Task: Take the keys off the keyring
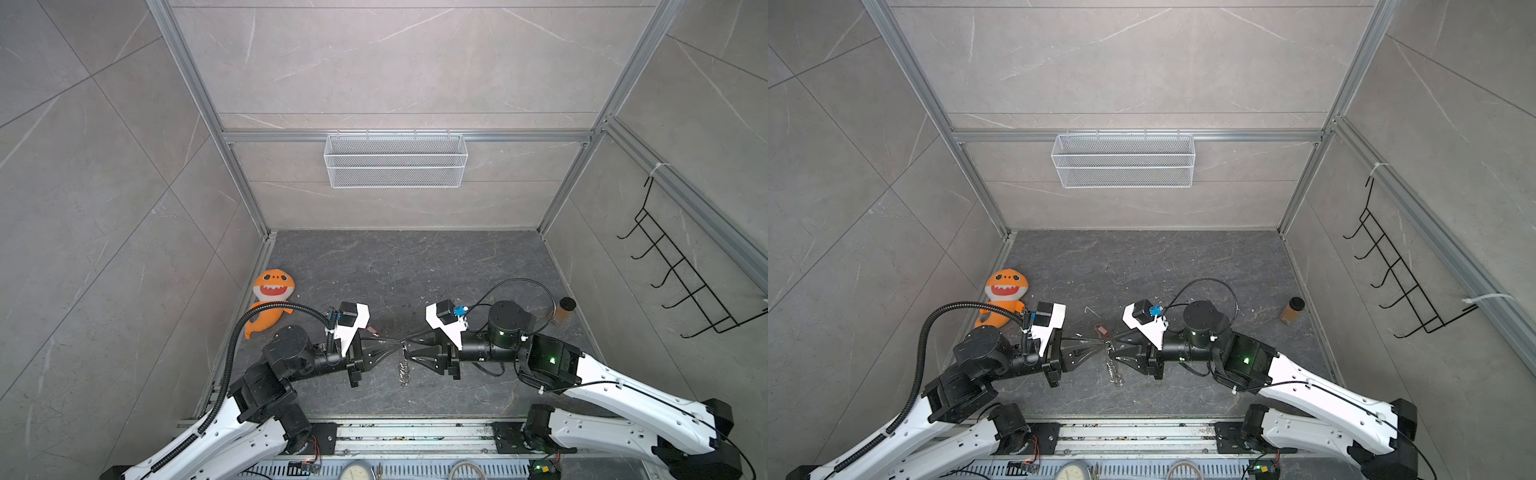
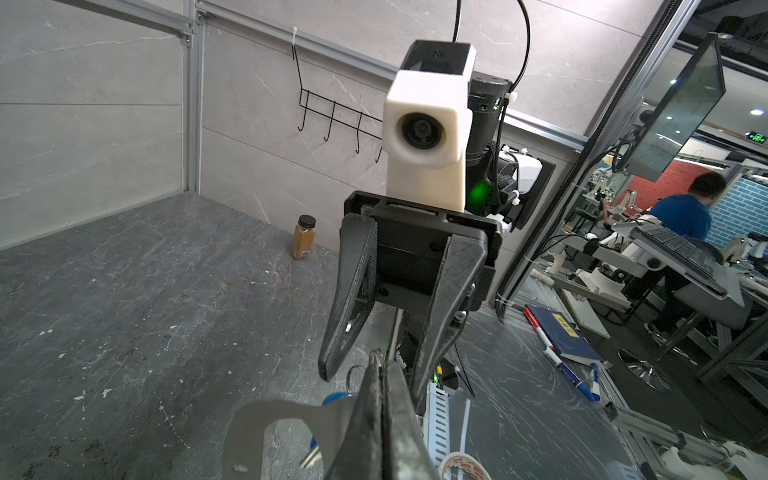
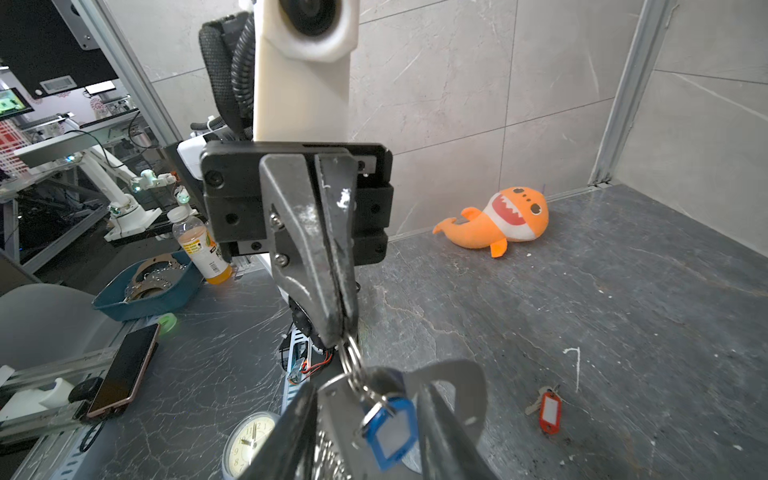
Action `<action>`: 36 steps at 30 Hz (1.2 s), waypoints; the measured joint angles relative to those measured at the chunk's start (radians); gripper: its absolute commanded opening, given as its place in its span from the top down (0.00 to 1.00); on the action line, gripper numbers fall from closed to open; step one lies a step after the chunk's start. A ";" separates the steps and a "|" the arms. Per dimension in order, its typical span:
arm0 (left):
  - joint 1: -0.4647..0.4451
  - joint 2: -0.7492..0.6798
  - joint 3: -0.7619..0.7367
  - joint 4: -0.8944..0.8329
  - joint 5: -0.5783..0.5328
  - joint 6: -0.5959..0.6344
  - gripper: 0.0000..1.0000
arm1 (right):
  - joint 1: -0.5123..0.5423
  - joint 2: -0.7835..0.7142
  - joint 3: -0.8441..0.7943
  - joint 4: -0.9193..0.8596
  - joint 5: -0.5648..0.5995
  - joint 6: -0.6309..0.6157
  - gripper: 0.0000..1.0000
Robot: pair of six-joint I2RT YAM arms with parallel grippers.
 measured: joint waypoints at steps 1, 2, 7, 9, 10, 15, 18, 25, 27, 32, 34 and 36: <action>0.000 0.000 0.000 0.002 0.000 0.000 1.00 | -0.001 0.004 0.001 0.005 -0.008 0.002 0.62; 0.000 0.000 0.000 0.002 0.000 0.000 1.00 | -0.002 0.008 0.002 0.006 -0.015 0.005 0.65; 0.000 0.000 0.000 0.005 0.000 0.000 1.00 | -0.010 0.014 0.005 0.018 -0.037 0.020 0.77; 0.000 0.000 0.000 0.005 0.000 0.000 1.00 | -0.013 0.015 0.006 0.025 -0.042 0.023 0.82; 0.000 0.000 0.000 0.005 0.001 0.000 1.00 | -0.013 0.015 0.006 0.029 -0.045 0.025 0.86; 0.002 0.000 0.000 0.005 -0.002 0.000 1.00 | -0.016 0.017 0.010 0.034 -0.067 0.039 1.00; 0.002 0.001 0.000 0.002 -0.004 0.000 1.00 | -0.016 0.017 0.015 0.022 -0.068 0.037 1.00; 0.001 -0.003 0.029 -0.086 -0.031 -0.007 0.53 | -0.024 0.024 0.081 -0.119 -0.048 0.009 1.00; 0.001 0.000 0.058 -0.142 -0.036 -0.006 0.49 | -0.030 0.032 0.112 -0.178 -0.043 -0.008 1.00; 0.001 0.073 0.175 -0.292 0.003 0.005 0.49 | -0.046 0.063 0.181 -0.320 -0.048 -0.063 1.00; 0.001 0.109 0.205 -0.335 0.033 0.010 0.51 | -0.054 0.076 0.205 -0.365 -0.059 -0.083 1.00; 0.001 0.141 0.224 -0.376 0.060 0.016 0.56 | -0.060 0.091 0.227 -0.410 -0.080 -0.106 1.00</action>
